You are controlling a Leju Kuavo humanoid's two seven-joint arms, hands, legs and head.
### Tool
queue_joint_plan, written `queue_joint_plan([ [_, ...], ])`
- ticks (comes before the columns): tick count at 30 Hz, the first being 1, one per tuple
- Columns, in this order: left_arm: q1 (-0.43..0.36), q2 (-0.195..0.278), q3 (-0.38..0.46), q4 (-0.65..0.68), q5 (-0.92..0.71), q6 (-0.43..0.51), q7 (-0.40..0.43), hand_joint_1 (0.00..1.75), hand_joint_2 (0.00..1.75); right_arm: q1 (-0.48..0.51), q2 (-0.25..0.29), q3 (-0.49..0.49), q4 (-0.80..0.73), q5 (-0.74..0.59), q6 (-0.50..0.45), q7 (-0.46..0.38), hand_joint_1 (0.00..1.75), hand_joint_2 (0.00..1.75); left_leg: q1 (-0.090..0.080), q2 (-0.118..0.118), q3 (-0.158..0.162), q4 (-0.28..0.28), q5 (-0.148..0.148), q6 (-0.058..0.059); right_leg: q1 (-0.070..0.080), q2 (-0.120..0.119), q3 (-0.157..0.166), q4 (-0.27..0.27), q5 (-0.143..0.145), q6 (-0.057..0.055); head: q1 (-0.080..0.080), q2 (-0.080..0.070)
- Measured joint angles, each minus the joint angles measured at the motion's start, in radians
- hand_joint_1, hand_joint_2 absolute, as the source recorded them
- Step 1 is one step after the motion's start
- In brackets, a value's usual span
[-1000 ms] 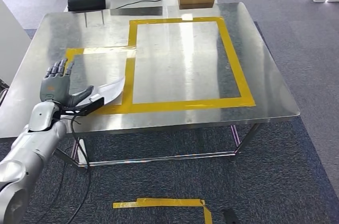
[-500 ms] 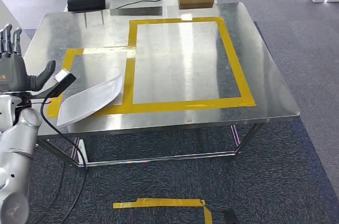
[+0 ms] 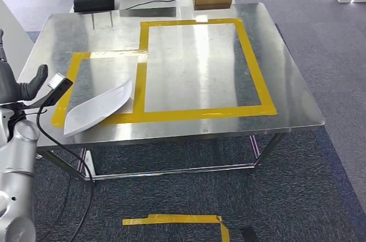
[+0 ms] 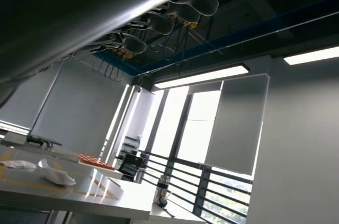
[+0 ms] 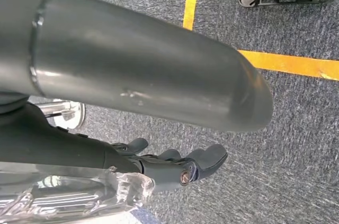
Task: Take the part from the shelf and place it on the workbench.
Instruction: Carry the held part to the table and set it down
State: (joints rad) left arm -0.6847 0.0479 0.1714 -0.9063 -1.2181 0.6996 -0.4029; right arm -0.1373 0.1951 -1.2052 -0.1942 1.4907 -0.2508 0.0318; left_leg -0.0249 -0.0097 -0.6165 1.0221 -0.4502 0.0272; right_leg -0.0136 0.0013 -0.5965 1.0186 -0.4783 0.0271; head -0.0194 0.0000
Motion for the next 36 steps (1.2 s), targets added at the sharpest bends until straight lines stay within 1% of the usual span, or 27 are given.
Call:
queue_joint_plan([
  [3,0.004,0.004,-0.011,-0.002,-0.006,0.000,0.013,0.00,0.00,0.000,0.000,0.004,0.000,0.003,-0.004,0.002,0.00,0.00,-0.001,0.000,0.003,-0.005,0.002,0.010,-0.002,0.000,0.003,-0.004,0.000,0.009,0.000,0.000],
  [5,0.004,0.005,-0.017,-0.006,-0.007,0.000,0.015,0.00,0.00,-0.001,0.001,0.004,0.000,0.004,-0.005,0.003,0.00,0.00,0.004,0.001,0.012,-0.019,0.008,0.018,0.001,0.000,-0.007,0.017,-0.018,0.013,0.001,0.000],
  [6,0.004,0.005,-0.020,-0.007,-0.007,0.000,0.015,0.00,0.00,-0.001,0.001,0.004,0.000,0.005,-0.006,0.003,0.00,0.00,0.007,0.001,0.017,-0.025,0.011,0.022,0.002,0.000,-0.025,0.055,-0.040,0.013,0.003,0.000],
  [8,0.007,0.005,-0.023,-0.008,-0.007,0.000,0.015,0.00,0.00,-0.001,0.001,0.005,0.000,0.005,-0.006,0.003,0.00,0.00,0.008,0.002,0.018,-0.027,0.010,0.025,0.002,0.000,-0.089,0.185,-0.099,0.013,0.005,0.000],
  [9,0.011,0.005,-0.024,-0.008,-0.007,0.000,0.015,0.00,0.00,0.000,0.001,0.005,0.000,0.005,-0.006,0.004,0.00,0.00,0.007,0.002,0.019,-0.027,0.010,0.026,0.002,0.000,-0.121,0.244,-0.117,0.014,0.006,0.000],
  [10,0.014,0.005,-0.026,-0.008,-0.007,0.000,0.015,0.00,0.00,0.001,0.001,0.005,0.000,0.005,-0.006,0.004,0.00,0.00,0.007,0.001,0.019,-0.027,0.009,0.026,0.002,0.000,-0.140,0.274,-0.118,0.015,0.006,0.000],
  [11,0.017,0.005,-0.027,-0.008,-0.007,0.000,0.016,0.00,0.00,0.002,0.001,0.005,0.000,0.005,-0.006,0.004,0.00,0.00,0.007,-0.004,0.021,-0.026,0.008,0.024,0.001,0.000,-0.141,0.265,-0.099,0.016,0.006,0.000],
  [12,0.019,0.005,-0.028,-0.008,-0.007,0.000,0.016,0.00,0.00,0.002,0.001,0.005,0.000,0.005,-0.006,0.004,0.00,0.00,0.007,-0.009,0.023,-0.025,0.006,0.022,0.000,0.003,-0.122,0.218,-0.066,0.015,0.006,0.000],
  [13,0.019,0.005,-0.030,-0.008,-0.007,0.000,0.016,0.00,0.00,0.002,0.001,0.005,0.000,0.006,-0.007,0.004,0.00,0.00,0.008,-0.015,0.024,-0.024,0.003,0.019,-0.002,0.016,-0.090,0.147,-0.029,0.014,0.006,0.000],
  [14,0.018,0.005,-0.032,-0.008,-0.008,0.000,0.018,0.00,0.00,0.002,0.001,0.005,0.000,0.006,-0.007,0.004,0.00,0.00,0.007,-0.022,0.024,-0.021,0.000,0.014,-0.006,0.037,-0.055,0.081,-0.003,0.012,0.006,0.000],
  [15,0.017,0.005,-0.035,-0.007,-0.010,0.000,0.022,0.00,0.00,0.003,0.001,0.005,0.000,0.006,-0.007,0.004,0.00,0.00,0.007,-0.027,0.021,-0.018,-0.001,0.009,-0.009,0.054,-0.028,0.032,0.011,0.010,0.005,0.000],
  [16,0.017,0.004,-0.039,-0.007,-0.014,0.001,0.025,0.00,0.00,0.004,0.001,0.006,0.000,0.007,-0.007,0.005,0.00,0.00,0.008,-0.034,0.017,-0.016,0.000,0.002,-0.009,0.067,-0.013,0.005,0.014,0.007,0.004,0.000],
  [17,0.017,0.004,-0.042,-0.007,-0.018,0.001,0.029,0.00,0.00,0.006,0.001,0.006,0.000,0.008,-0.007,0.005,0.00,0.00,0.010,-0.043,0.013,-0.015,0.002,-0.004,-0.008,0.067,-0.007,0.000,0.009,0.004,0.004,0.000],
  [18,0.019,0.005,-0.044,-0.006,-0.022,0.001,0.031,0.00,0.00,0.006,0.001,0.006,0.000,0.008,-0.007,0.006,0.00,0.00,0.012,-0.051,0.011,-0.015,0.004,-0.010,-0.007,0.057,-0.006,-0.002,0.009,-0.001,0.004,0.000],
  [20,0.020,0.007,-0.046,-0.006,-0.027,0.002,0.036,0.00,0.00,0.005,0.002,0.006,0.000,0.008,-0.006,0.008,0.00,0.00,0.015,-0.045,0.003,0.002,-0.008,-0.024,-0.009,0.037,0.001,-0.008,0.010,-0.012,0.001,0.000],
  [22,0.018,0.009,-0.049,-0.005,-0.030,0.002,0.042,0.00,0.00,0.002,0.003,0.006,0.000,0.008,-0.004,0.008,0.00,0.00,0.018,-0.019,-0.039,0.087,-0.054,-0.040,-0.012,0.015,0.009,-0.013,0.008,-0.023,-0.006,0.000],
  [24,0.019,0.010,-0.054,-0.002,-0.031,0.002,0.047,0.00,0.00,0.003,0.003,0.006,0.000,0.008,-0.003,0.008,0.00,0.00,0.026,-0.006,-0.109,0.217,-0.104,-0.052,-0.011,-0.007,0.011,-0.013,0.004,-0.027,-0.009,0.000],
  [25,0.021,0.010,-0.055,0.001,-0.033,0.002,0.049,0.00,0.00,0.003,0.003,0.006,0.000,0.008,-0.002,0.009,0.00,0.00,0.031,-0.004,-0.134,0.257,-0.110,-0.057,-0.011,-0.019,0.013,-0.013,0.002,-0.027,-0.009,0.000],
  [26,0.023,0.011,-0.056,0.003,-0.035,0.002,0.050,0.00,0.00,0.004,0.003,0.006,0.000,0.007,-0.002,0.009,0.00,0.00,0.035,-0.001,-0.140,0.261,-0.097,-0.060,-0.012,-0.030,0.015,-0.012,0.000,-0.026,-0.009,0.000],
  [27,0.023,0.012,-0.056,0.005,-0.037,0.002,0.052,0.00,0.00,0.004,0.003,0.006,0.000,0.007,-0.002,0.009,0.00,0.00,0.037,0.004,-0.126,0.228,-0.067,-0.061,-0.012,-0.041,0.018,-0.012,-0.003,-0.024,-0.009,0.000],
  [28,0.022,0.013,-0.057,0.006,-0.038,0.002,0.053,0.00,0.00,0.003,0.003,0.006,0.000,0.007,-0.002,0.009,0.00,0.00,0.038,0.016,-0.094,0.164,-0.028,-0.061,-0.012,-0.052,0.023,-0.012,-0.006,-0.021,-0.009,0.000],
  [29,0.020,0.014,-0.058,0.007,-0.039,0.002,0.055,0.00,0.00,0.003,0.003,0.006,0.000,0.006,-0.002,0.009,0.00,0.00,0.035,0.040,-0.058,0.096,0.001,-0.061,-0.010,-0.062,0.028,-0.012,-0.010,-0.017,-0.009,0.000],
  [30,0.016,0.014,-0.060,0.008,-0.039,0.002,0.056,0.00,0.00,0.003,0.003,0.006,0.000,0.006,-0.002,0.009,0.00,0.00,0.031,0.060,-0.030,0.040,0.019,-0.055,-0.007,-0.071,0.032,-0.012,-0.015,-0.012,-0.010,0.000],
  [31,0.013,0.014,-0.062,0.009,-0.039,0.002,0.057,0.00,0.00,0.003,0.003,0.006,0.000,0.005,-0.002,0.009,0.00,0.00,0.027,0.076,-0.012,0.004,0.025,-0.049,-0.003,-0.080,0.035,-0.012,-0.019,-0.007,-0.009,0.000],
  [32,0.012,0.015,-0.063,0.010,-0.039,0.002,0.057,0.00,0.00,0.003,0.003,0.006,0.000,0.003,-0.002,0.009,0.00,0.00,0.022,0.081,-0.008,-0.009,0.020,-0.043,0.000,-0.091,0.037,-0.013,-0.022,-0.001,-0.009,0.000],
  [34,0.013,0.018,-0.065,0.013,-0.039,0.002,0.057,0.00,0.00,0.003,0.003,0.006,0.000,0.001,-0.002,0.009,0.00,0.00,0.022,0.060,-0.009,-0.014,0.021,-0.027,0.000,-0.108,0.042,-0.016,-0.028,0.009,-0.008,0.000],
  [36,0.010,0.020,-0.065,0.015,-0.039,0.002,0.057,0.00,0.00,0.002,0.003,0.006,0.000,0.000,-0.002,0.009,0.00,0.00,0.025,0.038,-0.006,-0.018,0.023,-0.013,-0.004,-0.074,0.029,0.019,-0.055,0.017,-0.006,0.000],
])
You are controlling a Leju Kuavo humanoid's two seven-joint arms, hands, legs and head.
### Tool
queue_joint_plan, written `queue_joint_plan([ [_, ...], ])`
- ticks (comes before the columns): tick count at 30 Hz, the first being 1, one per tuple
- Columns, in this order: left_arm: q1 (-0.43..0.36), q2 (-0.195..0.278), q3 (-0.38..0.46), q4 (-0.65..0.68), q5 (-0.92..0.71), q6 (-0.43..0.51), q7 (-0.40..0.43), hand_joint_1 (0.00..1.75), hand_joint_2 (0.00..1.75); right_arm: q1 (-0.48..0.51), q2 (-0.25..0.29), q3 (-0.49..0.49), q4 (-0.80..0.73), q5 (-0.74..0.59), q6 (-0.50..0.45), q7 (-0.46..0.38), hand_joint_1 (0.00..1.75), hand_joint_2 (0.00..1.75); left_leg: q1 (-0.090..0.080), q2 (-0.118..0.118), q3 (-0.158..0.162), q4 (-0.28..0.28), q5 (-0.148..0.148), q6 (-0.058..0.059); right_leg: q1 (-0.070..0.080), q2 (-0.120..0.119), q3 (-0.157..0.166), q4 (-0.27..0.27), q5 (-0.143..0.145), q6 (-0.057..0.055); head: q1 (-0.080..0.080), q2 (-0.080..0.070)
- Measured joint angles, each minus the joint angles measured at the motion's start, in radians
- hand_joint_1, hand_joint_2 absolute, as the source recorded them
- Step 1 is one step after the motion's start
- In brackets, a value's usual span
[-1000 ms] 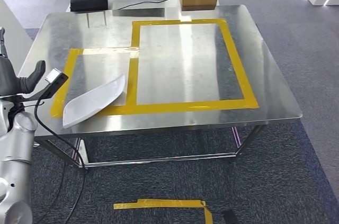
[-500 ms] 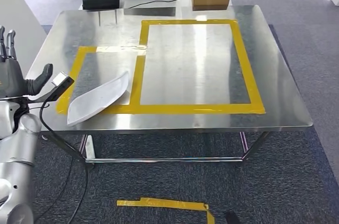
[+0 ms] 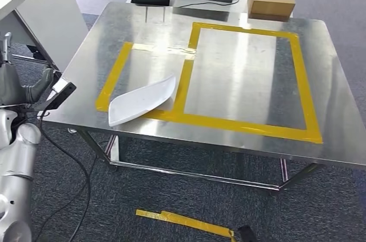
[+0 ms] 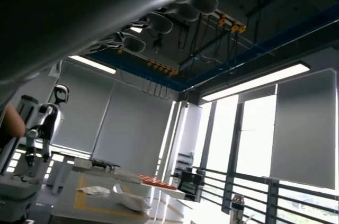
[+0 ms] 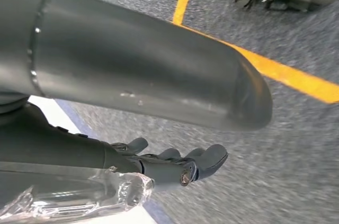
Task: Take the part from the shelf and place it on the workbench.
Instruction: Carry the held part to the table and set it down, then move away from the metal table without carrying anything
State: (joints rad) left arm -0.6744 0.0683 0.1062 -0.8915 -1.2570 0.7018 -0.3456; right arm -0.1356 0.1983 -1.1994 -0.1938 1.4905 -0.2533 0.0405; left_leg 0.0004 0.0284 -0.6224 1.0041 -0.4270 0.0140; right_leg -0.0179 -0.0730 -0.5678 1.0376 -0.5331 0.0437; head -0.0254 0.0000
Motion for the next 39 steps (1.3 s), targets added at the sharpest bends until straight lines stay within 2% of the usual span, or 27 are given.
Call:
queue_joint_plan([
  [2,-0.003,-0.002,-0.002,0.002,0.000,0.000,0.000,0.00,0.00,0.002,0.000,0.000,0.000,0.000,0.000,0.000,0.00,0.00,0.000,-0.022,0.001,-0.001,0.000,0.010,0.000,0.053,-0.058,0.121,-0.059,-0.001,0.004,0.000],
  [3,-0.002,-0.003,-0.003,0.003,0.000,0.000,0.000,0.00,0.00,0.004,0.000,0.000,0.000,0.000,0.000,0.000,0.00,0.00,-0.002,-0.035,0.001,-0.001,-0.001,0.013,0.001,0.064,-0.097,0.194,-0.086,-0.002,0.005,0.000],
  [4,0.001,-0.003,-0.003,0.005,0.000,0.000,0.000,0.00,0.00,0.007,0.000,0.000,0.000,0.000,0.000,0.000,0.00,0.00,-0.004,-0.050,0.002,0.000,-0.001,0.015,0.003,0.069,-0.132,0.251,-0.100,-0.004,0.005,0.000],
  [5,0.003,-0.004,-0.004,0.006,0.000,0.000,0.000,0.00,0.00,0.009,0.000,0.000,0.000,0.000,0.000,0.000,0.00,0.00,-0.005,-0.066,0.003,0.000,-0.002,0.016,0.004,0.071,-0.150,0.269,-0.092,-0.007,0.005,0.000],
  [6,0.005,-0.004,-0.004,0.007,0.000,0.000,0.000,0.00,0.00,0.010,0.000,0.000,0.000,0.000,0.000,0.000,0.00,0.00,-0.007,-0.082,0.004,0.000,-0.002,0.016,0.005,0.074,-0.149,0.245,-0.063,-0.012,0.005,0.000],
  [7,0.005,-0.005,-0.004,0.008,-0.001,0.000,0.000,0.00,0.00,0.010,0.000,0.000,0.000,0.000,0.000,0.000,0.00,0.00,-0.008,-0.097,0.006,0.000,-0.003,0.015,0.006,0.083,-0.130,0.186,-0.020,-0.017,0.005,0.000],
  [9,0.004,-0.007,-0.005,0.009,-0.003,0.000,0.002,0.00,0.00,0.009,-0.001,0.000,0.000,-0.001,-0.001,0.000,0.00,0.00,-0.008,-0.123,0.006,0.003,-0.005,0.011,0.003,0.132,-0.074,0.048,0.049,-0.027,0.005,0.000],
  [11,0.003,-0.007,-0.006,0.012,-0.007,0.000,0.005,0.00,0.00,0.009,-0.002,0.000,0.000,-0.002,-0.003,0.000,0.00,0.00,-0.004,-0.144,-0.001,0.004,-0.004,0.002,0.002,0.165,-0.044,-0.013,0.065,-0.031,0.004,0.000],
  [13,0.005,-0.004,-0.006,0.014,-0.009,0.000,0.007,0.00,0.00,0.009,-0.002,0.000,0.000,-0.004,-0.004,0.001,0.00,0.00,0.002,-0.164,-0.007,0.003,-0.002,-0.011,0.004,0.148,-0.036,-0.021,0.063,-0.035,0.005,0.000],
  [15,0.004,0.001,-0.006,0.016,-0.010,0.000,0.007,0.00,0.00,0.007,-0.003,-0.001,0.000,-0.006,-0.004,0.001,0.00,0.00,0.000,-0.131,-0.018,0.028,-0.018,-0.023,0.002,0.123,-0.026,-0.030,0.063,-0.044,0.000,0.000],
  [17,0.000,0.001,-0.006,0.018,-0.010,0.000,0.007,0.00,0.00,0.006,-0.003,-0.002,0.000,-0.008,-0.004,0.001,0.00,0.00,-0.001,-0.068,-0.065,0.123,-0.068,-0.035,0.002,0.097,-0.017,-0.035,0.061,-0.052,-0.006,0.000],
  [19,0.001,0.000,-0.007,0.022,-0.010,0.000,0.007,0.00,0.00,0.008,-0.003,-0.002,0.000,-0.013,-0.004,0.002,0.00,0.00,0.006,-0.044,-0.131,0.248,-0.115,-0.045,0.003,0.070,-0.012,-0.035,0.056,-0.055,-0.008,0.000],
  [20,0.003,-0.001,-0.007,0.024,-0.010,0.000,0.007,0.00,0.00,0.009,-0.003,-0.003,0.000,-0.016,-0.004,0.004,0.00,0.00,0.009,-0.040,-0.149,0.278,-0.116,-0.048,0.003,0.056,-0.010,-0.035,0.053,-0.055,-0.008,0.000],
  [21,0.004,-0.001,-0.007,0.027,-0.010,0.000,0.007,0.00,0.00,0.010,-0.003,-0.004,0.000,-0.020,-0.004,0.006,0.00,0.00,0.012,-0.037,-0.147,0.270,-0.100,-0.050,0.003,0.042,-0.007,-0.034,0.050,-0.053,-0.008,0.000],
  [22,0.004,-0.002,-0.007,0.030,-0.011,0.000,0.007,0.00,0.00,0.010,-0.003,-0.005,0.000,-0.024,-0.004,0.008,0.00,0.00,0.013,-0.030,-0.124,0.224,-0.068,-0.049,0.003,0.029,-0.003,-0.034,0.046,-0.051,-0.008,0.000],
  [24,-0.004,-0.004,-0.009,0.035,-0.015,0.000,0.009,0.00,0.00,0.010,-0.004,-0.008,0.000,-0.029,-0.004,0.010,0.00,0.00,0.006,0.017,-0.051,0.090,-0.006,-0.044,0.007,0.005,0.008,-0.033,0.037,-0.044,-0.008,0.000],
  [26,-0.014,-0.010,-0.012,0.040,-0.021,0.000,0.011,0.00,0.00,0.009,-0.004,-0.011,0.000,-0.033,-0.006,0.011,0.00,0.00,-0.004,0.054,-0.011,0.013,0.010,-0.032,0.014,-0.018,0.015,-0.033,0.028,-0.033,-0.007,0.000],
  [27,-0.017,-0.012,-0.013,0.043,-0.025,0.000,0.012,0.00,0.00,0.009,-0.004,-0.012,0.000,-0.035,-0.007,0.011,0.00,0.00,-0.009,0.053,-0.008,0.005,0.005,-0.026,0.016,-0.031,0.018,-0.033,0.024,-0.028,-0.006,0.000],
  [28,-0.019,-0.014,-0.014,0.045,-0.027,0.000,0.013,0.00,0.00,0.008,-0.004,-0.014,0.000,-0.037,-0.008,0.011,0.00,0.00,-0.008,0.039,-0.009,0.004,0.005,-0.018,0.016,-0.043,0.021,-0.035,0.020,-0.023,-0.004,0.000],
  [29,-0.019,-0.014,-0.014,0.048,-0.030,0.000,0.014,0.00,0.00,0.007,-0.004,-0.015,0.000,-0.038,-0.009,0.012,0.00,0.00,-0.007,0.028,-0.008,0.002,0.006,-0.013,0.014,-0.041,0.022,-0.032,0.014,-0.018,-0.004,0.000],
  [31,-0.026,-0.018,-0.015,0.052,-0.036,0.000,0.019,0.00,0.00,0.005,-0.004,-0.019,0.000,-0.040,-0.010,0.014,0.00,0.00,-0.003,0.004,-0.005,-0.003,0.007,0.000,0.010,0.004,-0.003,0.025,-0.023,-0.011,0.001,0.000],
  [33,-0.034,-0.023,-0.017,0.058,-0.040,0.000,0.022,0.00,0.00,0.008,-0.004,-0.022,0.000,-0.041,-0.011,0.016,0.00,0.00,-0.002,-0.021,-0.004,-0.003,0.006,0.009,0.007,0.058,-0.073,0.159,-0.083,-0.009,0.007,0.000],
  [34,-0.035,-0.026,-0.018,0.062,-0.040,0.000,0.023,0.00,0.00,0.011,-0.004,-0.023,0.000,-0.042,-0.011,0.016,0.00,0.00,-0.003,-0.036,-0.004,-0.003,0.005,0.011,0.007,0.067,-0.111,0.226,-0.104,-0.009,0.008,0.000],
  [35,-0.035,-0.028,-0.019,0.066,-0.040,0.000,0.023,0.00,0.00,0.013,-0.005,-0.025,0.000,-0.042,-0.011,0.017,0.00,0.00,-0.004,-0.051,-0.003,-0.003,0.004,0.012,0.007,0.070,-0.138,0.264,-0.107,-0.010,0.009,0.000],
  [36,-0.035,-0.030,-0.020,0.070,-0.040,0.000,0.023,0.00,0.00,0.014,-0.005,-0.026,0.000,-0.043,-0.011,0.018,0.00,0.00,-0.004,-0.068,-0.002,-0.002,0.004,0.012,0.007,0.072,-0.148,0.265,-0.089,-0.011,0.009,0.000],
  [37,-0.035,-0.031,-0.020,0.073,-0.040,0.000,0.023,0.00,0.00,0.015,-0.006,-0.027,0.000,-0.043,-0.011,0.018,0.00,0.00,-0.004,-0.084,0.000,-0.002,0.003,0.011,0.007,0.077,-0.139,0.224,-0.053,-0.013,0.010,0.000],
  [39,-0.037,-0.033,-0.022,0.079,-0.040,0.000,0.023,0.00,0.00,0.014,-0.007,-0.028,0.000,-0.044,-0.012,0.019,0.00,0.00,-0.004,-0.113,0.003,0.001,-0.001,0.005,0.003,0.112,-0.086,0.087,0.029,-0.018,0.010,0.000],
])
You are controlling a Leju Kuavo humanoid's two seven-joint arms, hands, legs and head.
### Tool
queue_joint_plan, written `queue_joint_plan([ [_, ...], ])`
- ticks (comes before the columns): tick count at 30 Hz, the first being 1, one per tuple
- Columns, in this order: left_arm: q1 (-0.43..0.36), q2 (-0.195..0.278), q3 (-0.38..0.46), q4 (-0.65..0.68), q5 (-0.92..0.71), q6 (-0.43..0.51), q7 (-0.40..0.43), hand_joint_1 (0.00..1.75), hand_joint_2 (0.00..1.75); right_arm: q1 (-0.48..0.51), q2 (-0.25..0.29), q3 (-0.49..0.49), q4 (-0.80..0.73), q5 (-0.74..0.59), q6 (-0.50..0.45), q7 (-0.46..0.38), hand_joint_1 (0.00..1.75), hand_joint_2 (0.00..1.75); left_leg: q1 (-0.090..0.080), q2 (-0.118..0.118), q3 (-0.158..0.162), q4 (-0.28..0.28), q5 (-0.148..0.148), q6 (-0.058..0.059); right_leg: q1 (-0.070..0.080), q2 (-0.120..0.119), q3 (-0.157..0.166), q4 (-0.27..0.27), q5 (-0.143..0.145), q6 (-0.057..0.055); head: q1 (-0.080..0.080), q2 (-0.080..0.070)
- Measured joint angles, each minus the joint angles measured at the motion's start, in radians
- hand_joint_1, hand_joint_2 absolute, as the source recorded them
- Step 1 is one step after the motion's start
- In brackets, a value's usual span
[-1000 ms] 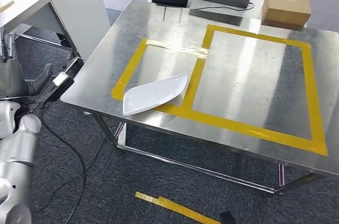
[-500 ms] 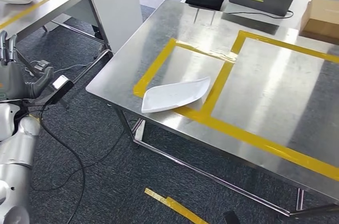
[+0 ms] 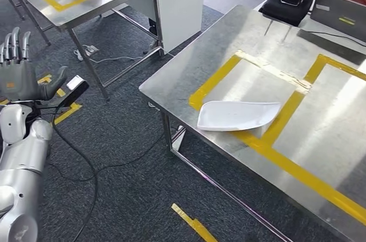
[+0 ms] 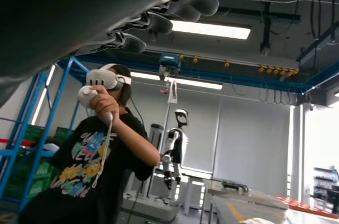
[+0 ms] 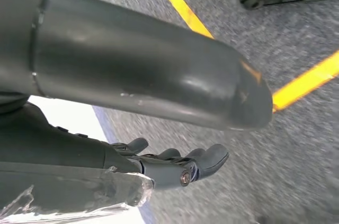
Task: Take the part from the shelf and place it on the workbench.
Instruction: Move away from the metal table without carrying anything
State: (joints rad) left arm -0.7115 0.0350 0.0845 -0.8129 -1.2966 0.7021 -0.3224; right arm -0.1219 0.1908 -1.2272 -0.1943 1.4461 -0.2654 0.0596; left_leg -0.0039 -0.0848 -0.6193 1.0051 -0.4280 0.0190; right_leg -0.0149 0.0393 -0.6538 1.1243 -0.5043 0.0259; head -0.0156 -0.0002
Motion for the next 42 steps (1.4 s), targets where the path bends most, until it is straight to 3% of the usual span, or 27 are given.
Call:
queue_joint_plan([
  [1,-0.003,-0.001,0.000,0.003,0.000,0.000,0.000,0.00,0.00,0.000,-0.001,0.000,0.000,-0.001,-0.001,0.001,0.00,0.00,0.000,-0.012,-0.001,0.003,-0.002,-0.004,-0.003,0.020,0.025,-0.055,0.022,-0.002,-0.001,0.000],
  [3,-0.008,-0.002,0.000,0.009,0.001,0.000,0.000,0.00,0.00,-0.001,-0.002,-0.002,0.000,-0.003,-0.002,0.003,0.00,0.00,0.004,-0.033,-0.007,0.005,0.000,-0.016,-0.003,0.040,0.048,-0.095,0.025,-0.006,-0.002,0.000],
  [5,-0.011,0.001,0.000,0.015,0.001,0.000,-0.001,0.00,0.00,-0.001,-0.002,-0.003,0.000,-0.006,-0.003,0.006,0.00,0.00,0.009,-0.043,-0.012,0.005,0.001,-0.028,-0.001,0.019,0.055,-0.101,0.027,-0.015,-0.001,0.000],
  [7,-0.016,0.001,0.000,0.022,0.001,0.000,-0.001,0.00,0.00,-0.002,-0.002,-0.005,0.000,-0.009,-0.004,0.007,0.00,0.00,0.007,-0.001,-0.029,0.041,-0.023,-0.039,-0.001,-0.004,0.063,-0.109,0.029,-0.026,-0.006,0.000],
  [9,-0.021,-0.002,-0.001,0.030,0.001,0.000,-0.002,0.00,0.00,-0.002,-0.003,-0.007,0.000,-0.010,-0.005,0.007,0.00,0.00,0.006,0.057,-0.086,0.156,-0.079,-0.046,0.002,-0.028,0.067,-0.111,0.026,-0.036,-0.011,0.000],
  [11,-0.021,-0.006,-0.001,0.039,0.001,0.000,-0.003,0.00,0.00,0.000,-0.004,-0.009,0.000,-0.011,-0.005,0.008,0.00,0.00,0.010,0.072,-0.147,0.271,-0.116,-0.050,0.005,-0.054,0.069,-0.111,0.022,-0.040,-0.011,0.000],
  [12,-0.020,-0.006,-0.001,0.043,0.001,0.000,-0.003,0.00,0.00,0.001,-0.004,-0.010,-0.001,-0.011,-0.005,0.008,0.00,0.00,0.011,0.074,-0.156,0.284,-0.108,-0.050,0.006,-0.067,0.071,-0.111,0.020,-0.040,-0.011,0.000],
  [14,-0.021,-0.008,-0.001,0.050,0.001,0.000,-0.004,0.00,0.00,0.000,-0.004,-0.010,-0.001,-0.011,-0.005,0.008,0.00,0.00,0.009,0.088,-0.113,0.198,-0.047,-0.045,0.008,-0.091,0.078,-0.111,0.014,-0.039,-0.011,0.000],
  [15,-0.025,-0.009,-0.001,0.052,0.001,0.000,-0.004,0.00,0.00,0.000,-0.004,-0.011,-0.001,-0.012,-0.005,0.008,0.00,0.00,0.005,0.112,-0.077,0.130,-0.017,-0.040,0.010,-0.103,0.082,-0.111,0.010,-0.037,-0.011,0.000],
  [17,-0.037,-0.014,-0.002,0.057,0.000,0.000,-0.003,0.00,0.00,0.000,-0.004,-0.012,-0.001,-0.012,-0.005,0.007,0.00,0.00,-0.007,0.153,-0.023,0.028,0.009,-0.027,0.017,-0.126,0.089,-0.109,0.001,-0.030,-0.010,0.000],
  [18,-0.042,-0.016,-0.002,0.059,0.000,0.000,-0.003,0.00,0.00,0.000,-0.004,-0.013,-0.001,-0.013,-0.006,0.007,0.00,0.00,-0.012,0.160,-0.015,0.011,0.006,-0.022,0.020,-0.138,0.091,-0.109,-0.003,-0.025,-0.010,0.000],
  [20,-0.046,-0.018,-0.002,0.064,0.000,0.000,-0.003,0.00,0.00,-0.002,-0.005,-0.014,-0.001,-0.015,-0.006,0.008,0.00,0.00,-0.012,0.138,-0.013,0.004,0.005,-0.013,0.020,-0.157,0.095,-0.110,-0.010,-0.015,-0.008,0.000],
  [22,-0.050,-0.021,-0.002,0.067,0.000,0.000,-0.004,0.00,0.00,-0.004,-0.005,-0.015,-0.001,-0.017,-0.007,0.008,0.00,0.00,-0.006,0.114,-0.009,-0.002,0.008,-0.003,0.015,-0.122,0.083,-0.078,-0.033,-0.006,-0.005,0.000],
  [24,-0.056,-0.028,-0.002,0.070,0.000,0.000,-0.004,0.00,0.00,-0.003,-0.005,-0.016,-0.001,-0.020,-0.009,0.007,0.00,0.00,-0.001,0.090,-0.007,-0.004,0.009,0.004,0.010,-0.064,0.027,0.034,-0.087,0.001,-0.002,0.000],
  [26,-0.056,-0.035,-0.002,0.075,-0.001,0.000,-0.004,0.00,0.00,0.001,-0.005,-0.018,-0.001,-0.022,-0.009,0.007,0.00,0.00,-0.001,0.061,-0.007,-0.003,0.008,0.006,0.009,-0.045,-0.046,0.162,-0.127,0.005,0.000,0.000],
  [27,-0.056,-0.037,-0.002,0.078,-0.001,0.000,-0.004,0.00,0.00,0.002,-0.005,-0.018,-0.001,-0.023,-0.010,0.007,0.00,0.00,-0.001,0.046,-0.006,-0.003,0.008,0.007,0.009,-0.042,-0.067,0.186,-0.122,0.006,0.000,0.000],
  [28,-0.055,-0.038,-0.002,0.080,-0.002,0.000,-0.004,0.00,0.00,0.002,-0.005,-0.019,-0.002,-0.024,-0.010,0.007,0.00,0.00,0.000,0.031,-0.005,-0.002,0.008,0.006,0.008,-0.040,-0.068,0.168,-0.095,0.006,0.000,0.000],
  [29,-0.055,-0.039,-0.002,0.082,-0.002,0.000,-0.004,0.00,0.00,0.002,-0.006,-0.019,-0.002,-0.025,-0.011,0.008,0.00,0.00,0.001,0.016,-0.003,-0.001,0.006,0.004,0.006,-0.033,-0.051,0.113,-0.053,0.006,0.000,0.000],
  [31,-0.059,-0.040,-0.002,0.084,-0.002,0.000,-0.004,0.00,0.00,0.001,-0.007,-0.020,-0.002,-0.025,-0.011,0.008,0.00,0.00,0.002,-0.011,-0.004,0.004,0.002,-0.003,-0.003,0.012,0.006,-0.024,0.015,0.006,0.000,0.000],
  [33,-0.063,-0.042,-0.002,0.086,-0.002,0.000,-0.004,0.00,0.00,0.002,-0.007,-0.021,-0.003,-0.026,-0.012,0.008,0.00,0.00,0.004,-0.034,-0.011,0.009,0.003,-0.014,-0.008,0.043,0.038,-0.086,0.030,0.003,-0.001,0.000],
  [35,-0.064,-0.041,-0.002,0.088,-0.001,0.000,-0.004,0.00,0.00,0.002,-0.007,-0.021,-0.003,-0.027,-0.012,0.008,0.00,0.00,0.009,-0.057,-0.016,0.007,0.006,-0.026,-0.004,0.026,0.045,-0.091,0.028,-0.009,-0.001,0.000],
  [36,-0.064,-0.040,-0.002,0.089,-0.001,0.000,-0.004,0.00,0.00,0.001,-0.007,-0.022,-0.003,-0.028,-0.013,0.008,0.00,0.00,0.010,-0.052,-0.018,0.010,0.002,-0.030,-0.003,0.014,0.048,-0.094,0.029,-0.016,-0.001,0.000],
  [38,-0.066,-0.036,-0.002,0.091,-0.001,0.001,-0.004,0.00,0.00,-0.001,-0.008,-0.022,-0.003,-0.028,-0.013,0.008,0.00,0.00,0.007,-0.005,-0.041,0.060,-0.031,-0.038,-0.004,-0.008,0.054,-0.101,0.031,-0.029,-0.007,0.000],
  [40,-0.068,-0.036,-0.002,0.095,-0.001,0.000,-0.004,0.00,0.00,-0.001,-0.008,-0.023,-0.003,-0.028,-0.013,0.008,0.00,0.00,0.006,0.053,-0.102,0.186,-0.092,-0.044,0.000,-0.032,0.057,-0.102,0.029,-0.038,-0.012,0.000],
  [42,-0.064,-0.037,-0.002,0.102,-0.001,0.000,-0.004,0.00,0.00,0.002,-0.008,-0.024,-0.003,-0.027,-0.013,0.008,0.00,0.00,0.009,0.071,-0.151,0.282,-0.118,-0.047,0.003,-0.060,0.059,-0.102,0.025,-0.042,-0.012,0.000],
])
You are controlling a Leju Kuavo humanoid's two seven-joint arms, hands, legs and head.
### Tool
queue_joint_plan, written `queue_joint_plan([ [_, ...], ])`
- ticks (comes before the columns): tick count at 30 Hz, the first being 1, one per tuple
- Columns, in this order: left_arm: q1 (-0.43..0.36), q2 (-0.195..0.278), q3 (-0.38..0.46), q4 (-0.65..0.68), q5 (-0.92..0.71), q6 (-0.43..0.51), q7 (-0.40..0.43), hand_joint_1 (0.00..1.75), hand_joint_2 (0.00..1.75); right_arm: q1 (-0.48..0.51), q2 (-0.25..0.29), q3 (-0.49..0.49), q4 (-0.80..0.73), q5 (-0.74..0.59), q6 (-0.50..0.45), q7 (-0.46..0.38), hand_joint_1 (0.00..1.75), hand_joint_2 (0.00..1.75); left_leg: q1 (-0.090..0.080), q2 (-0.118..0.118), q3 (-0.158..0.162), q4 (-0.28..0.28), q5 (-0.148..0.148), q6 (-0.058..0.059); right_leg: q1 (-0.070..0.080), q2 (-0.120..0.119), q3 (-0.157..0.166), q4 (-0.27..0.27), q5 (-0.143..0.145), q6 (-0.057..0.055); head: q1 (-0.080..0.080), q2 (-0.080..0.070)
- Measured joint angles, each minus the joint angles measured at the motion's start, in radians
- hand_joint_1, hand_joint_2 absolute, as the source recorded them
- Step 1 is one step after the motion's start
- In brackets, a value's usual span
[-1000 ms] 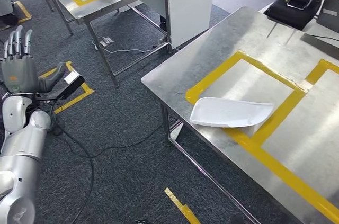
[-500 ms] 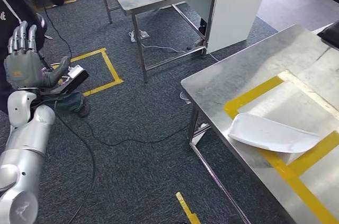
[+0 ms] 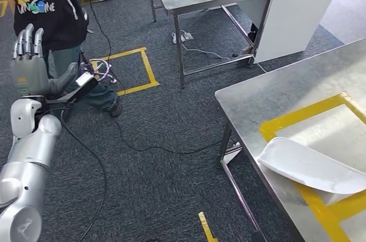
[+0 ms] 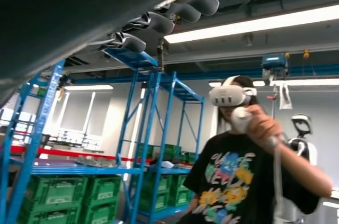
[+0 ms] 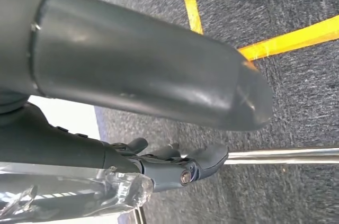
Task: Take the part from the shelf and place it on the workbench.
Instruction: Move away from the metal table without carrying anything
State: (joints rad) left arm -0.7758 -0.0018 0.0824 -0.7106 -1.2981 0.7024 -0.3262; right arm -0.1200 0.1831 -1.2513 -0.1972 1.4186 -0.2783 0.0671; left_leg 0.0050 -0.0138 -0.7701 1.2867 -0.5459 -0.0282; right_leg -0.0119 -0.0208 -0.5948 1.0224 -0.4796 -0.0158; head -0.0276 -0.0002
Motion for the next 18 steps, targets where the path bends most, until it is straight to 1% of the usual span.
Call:
queue_joint_plan([
  [1,0.001,0.000,0.000,0.003,0.000,0.000,0.000,0.00,0.00,0.000,0.000,0.000,0.000,0.000,0.000,0.000,0.00,0.00,0.001,0.003,0.000,-0.003,0.014,0.001,0.001,-0.014,0.002,0.000,-0.002,0.000,0.000,0.000],
  [2,0.002,0.000,0.000,0.006,0.000,0.000,0.000,0.00,0.00,0.000,0.000,0.000,0.000,0.000,0.000,0.000,0.00,0.00,0.000,0.010,0.021,-0.043,0.043,0.004,0.003,-0.027,0.005,0.000,-0.005,0.000,0.000,0.000],
  [3,0.001,0.000,0.000,0.007,0.000,0.000,0.000,0.00,0.00,-0.001,0.000,0.000,0.000,0.000,0.000,0.000,0.00,0.00,-0.003,0.028,0.057,-0.110,0.079,0.010,0.004,-0.040,0.010,0.000,-0.008,0.001,0.000,0.000],
  [4,-0.002,0.000,0.000,0.008,0.000,0.000,0.000,0.00,0.00,-0.002,0.001,0.000,0.000,0.000,0.000,0.000,0.00,0.00,-0.011,0.054,0.094,-0.177,0.105,0.017,0.008,-0.053,0.015,0.001,-0.013,0.004,0.000,0.000],
  [5,-0.006,-0.001,0.000,0.008,0.000,0.000,0.000,0.00,0.00,-0.002,0.001,0.000,0.000,0.000,0.000,-0.001,0.00,0.00,-0.017,0.077,0.123,-0.230,0.120,0.024,0.011,-0.065,0.019,0.001,-0.017,0.007,0.000,0.000],
  [6,-0.010,-0.002,0.000,0.008,0.000,0.000,0.000,0.00,0.00,-0.002,0.001,0.000,0.000,0.000,0.000,-0.001,0.00,0.00,-0.023,0.092,0.139,-0.262,0.124,0.029,0.014,-0.078,0.022,0.002,-0.021,0.012,0.002,0.000],
  [7,-0.012,-0.002,0.000,0.009,0.000,0.000,0.000,0.00,0.00,-0.002,0.001,0.000,0.000,0.000,0.000,-0.001,0.00,0.00,-0.027,0.092,0.143,-0.272,0.119,0.032,0.016,-0.092,0.024,0.001,-0.025,0.016,0.002,0.000],
  [8,-0.013,-0.001,0.000,0.009,0.000,0.000,0.000,0.00,0.00,-0.004,0.001,0.000,0.000,0.000,0.000,-0.001,0.00,0.00,-0.026,0.079,0.143,-0.276,0.119,0.036,0.017,-0.106,0.028,0.000,-0.028,0.021,0.003,0.000],
  [9,-0.012,0.000,0.000,0.009,-0.001,0.000,0.000,0.00,0.00,-0.005,0.001,-0.001,0.000,0.001,0.000,-0.001,0.00,0.00,-0.024,0.065,0.146,-0.281,0.121,0.039,0.016,-0.108,0.031,0.001,-0.033,0.026,0.003,0.000],
  [10,-0.013,0.001,0.000,0.010,-0.001,0.000,0.000,0.00,0.00,-0.007,0.001,-0.001,0.000,0.001,0.000,-0.001,0.00,0.00,-0.020,0.052,0.151,-0.286,0.123,0.043,0.014,-0.092,0.027,0.014,-0.044,0.031,0.004,0.000],
  [11,-0.014,0.001,0.000,0.010,-0.001,0.001,0.001,0.00,0.00,-0.008,0.001,0.000,0.000,0.002,0.000,-0.001,0.00,0.00,-0.015,0.040,0.155,-0.290,0.125,0.046,0.012,-0.063,0.013,0.047,-0.064,0.035,0.007,0.000],
  [12,-0.014,0.000,0.000,0.010,-0.002,0.001,0.001,0.00,0.00,-0.008,0.001,0.000,0.000,0.004,0.001,-0.001,0.00,0.00,-0.011,0.028,0.158,-0.293,0.125,0.050,0.009,-0.028,-0.014,0.101,-0.090,0.039,0.009,0.000],
  [13,-0.012,-0.002,0.000,0.010,-0.002,0.001,0.002,0.00,0.00,-0.006,0.001,0.000,0.000,0.005,0.001,-0.001,0.00,0.00,-0.009,0.014,0.158,-0.293,0.125,0.052,0.007,-0.001,-0.050,0.170,-0.119,0.042,0.012,0.000],
  [14,-0.008,-0.003,0.000,0.011,-0.003,0.001,0.002,0.00,0.00,-0.004,0.001,0.000,0.000,0.006,0.001,0.000,0.00,0.00,-0.009,0.000,0.158,-0.293,0.124,0.054,0.006,0.012,-0.085,0.234,-0.141,0.044,0.014,0.000],
  [15,-0.002,-0.005,0.001,0.011,-0.003,0.001,0.002,0.00,0.00,-0.002,0.001,0.000,0.000,0.008,0.002,0.000,0.00,0.00,-0.009,-0.016,0.158,-0.292,0.124,0.054,0.005,0.016,-0.111,0.274,-0.147,0.047,0.014,0.000],
  [16,0.002,-0.005,0.001,0.012,-0.003,0.000,0.002,0.00,0.00,0.000,0.001,0.000,0.000,0.009,0.002,0.001,0.00,0.00,-0.009,-0.033,0.158,-0.292,0.123,0.054,0.003,0.018,-0.121,0.277,-0.132,0.048,0.015,0.000],
  [17,0.006,-0.005,0.001,0.012,-0.003,0.000,0.003,0.00,0.00,0.000,0.001,0.000,0.000,0.010,0.002,0.002,0.00,0.00,-0.008,-0.048,0.159,-0.290,0.123,0.052,0.001,0.022,-0.111,0.241,-0.099,0.049,0.015,0.000],
  [18,0.007,-0.004,0.001,0.012,-0.004,0.000,0.003,0.00,0.00,-0.001,0.001,0.000,0.000,0.012,0.003,0.002,0.00,0.00,-0.006,-0.063,0.159,-0.288,0.121,0.049,-0.003,0.034,-0.086,0.176,-0.056,0.051,0.016,0.000],
])
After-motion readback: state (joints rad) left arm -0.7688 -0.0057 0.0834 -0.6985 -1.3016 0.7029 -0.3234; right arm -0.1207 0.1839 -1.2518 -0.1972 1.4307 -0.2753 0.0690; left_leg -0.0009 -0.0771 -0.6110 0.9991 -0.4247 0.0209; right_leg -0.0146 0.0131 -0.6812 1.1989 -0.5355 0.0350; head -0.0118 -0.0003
